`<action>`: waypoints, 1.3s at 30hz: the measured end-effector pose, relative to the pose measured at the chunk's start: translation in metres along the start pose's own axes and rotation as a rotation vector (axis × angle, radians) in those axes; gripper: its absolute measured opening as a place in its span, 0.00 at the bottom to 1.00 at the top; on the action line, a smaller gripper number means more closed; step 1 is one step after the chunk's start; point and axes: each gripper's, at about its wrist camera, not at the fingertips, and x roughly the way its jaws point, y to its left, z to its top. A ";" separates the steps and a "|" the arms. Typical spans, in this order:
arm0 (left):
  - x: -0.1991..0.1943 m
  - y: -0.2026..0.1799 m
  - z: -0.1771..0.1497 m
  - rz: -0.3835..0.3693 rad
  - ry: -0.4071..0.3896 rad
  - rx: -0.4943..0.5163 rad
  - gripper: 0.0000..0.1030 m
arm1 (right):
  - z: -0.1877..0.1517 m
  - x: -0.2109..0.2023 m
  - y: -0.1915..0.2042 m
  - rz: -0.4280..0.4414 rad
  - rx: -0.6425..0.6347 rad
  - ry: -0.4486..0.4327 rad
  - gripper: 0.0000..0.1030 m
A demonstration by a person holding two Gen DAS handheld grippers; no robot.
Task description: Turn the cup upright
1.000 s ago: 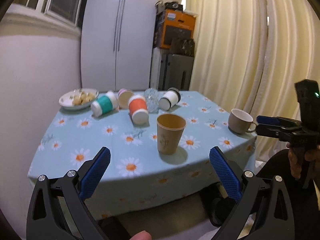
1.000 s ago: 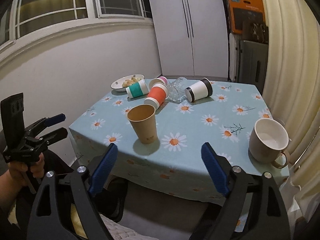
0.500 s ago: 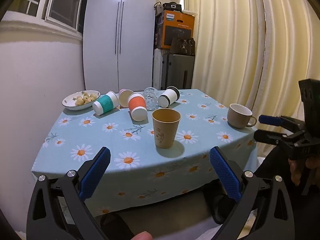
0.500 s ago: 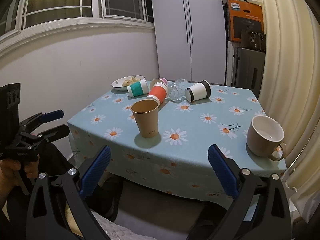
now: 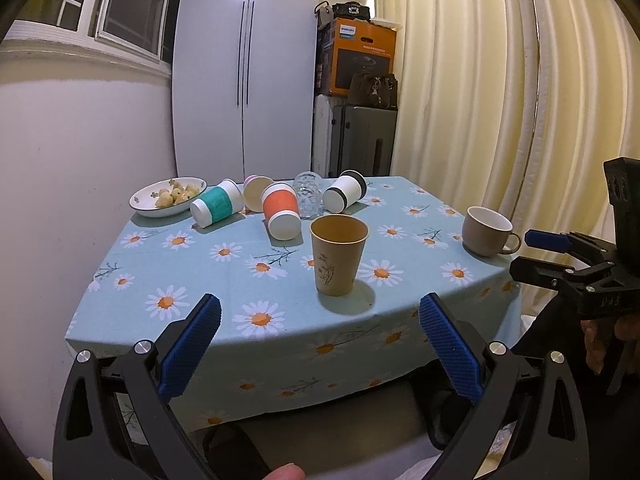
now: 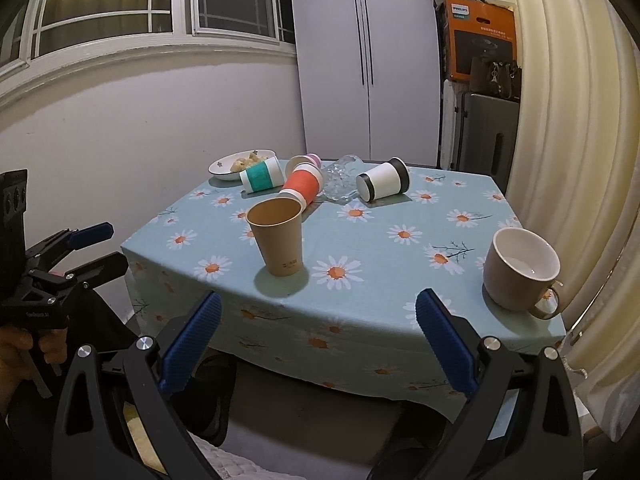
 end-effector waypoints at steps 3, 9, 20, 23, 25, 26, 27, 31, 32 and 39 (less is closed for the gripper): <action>0.001 -0.002 0.000 -0.003 0.002 0.007 0.94 | 0.000 0.001 -0.001 -0.006 0.006 0.003 0.94; 0.001 -0.003 -0.001 -0.002 0.002 0.010 0.94 | 0.000 0.002 -0.001 -0.012 0.007 0.000 0.94; 0.000 0.001 0.000 -0.001 0.007 -0.003 0.94 | -0.001 0.004 -0.001 -0.013 0.007 0.004 0.94; 0.000 0.001 0.000 -0.003 0.006 -0.004 0.94 | -0.001 0.004 -0.001 -0.013 0.007 0.005 0.94; 0.001 0.001 0.000 -0.002 0.008 -0.003 0.94 | -0.001 0.004 -0.001 -0.013 0.007 0.004 0.94; 0.001 0.001 0.000 -0.002 0.008 -0.002 0.94 | -0.001 0.004 -0.001 -0.013 0.007 0.004 0.94; 0.001 0.001 0.000 -0.002 0.008 -0.002 0.94 | -0.001 0.004 -0.001 -0.013 0.007 0.005 0.94; 0.002 0.001 0.000 -0.002 0.010 0.000 0.94 | -0.001 0.004 -0.001 -0.012 0.011 0.003 0.94; 0.002 0.001 0.000 -0.002 0.010 0.000 0.94 | -0.001 0.004 -0.002 -0.012 0.014 0.003 0.94; 0.003 0.000 -0.001 -0.002 0.013 0.003 0.94 | -0.001 0.003 -0.003 -0.012 0.016 0.003 0.94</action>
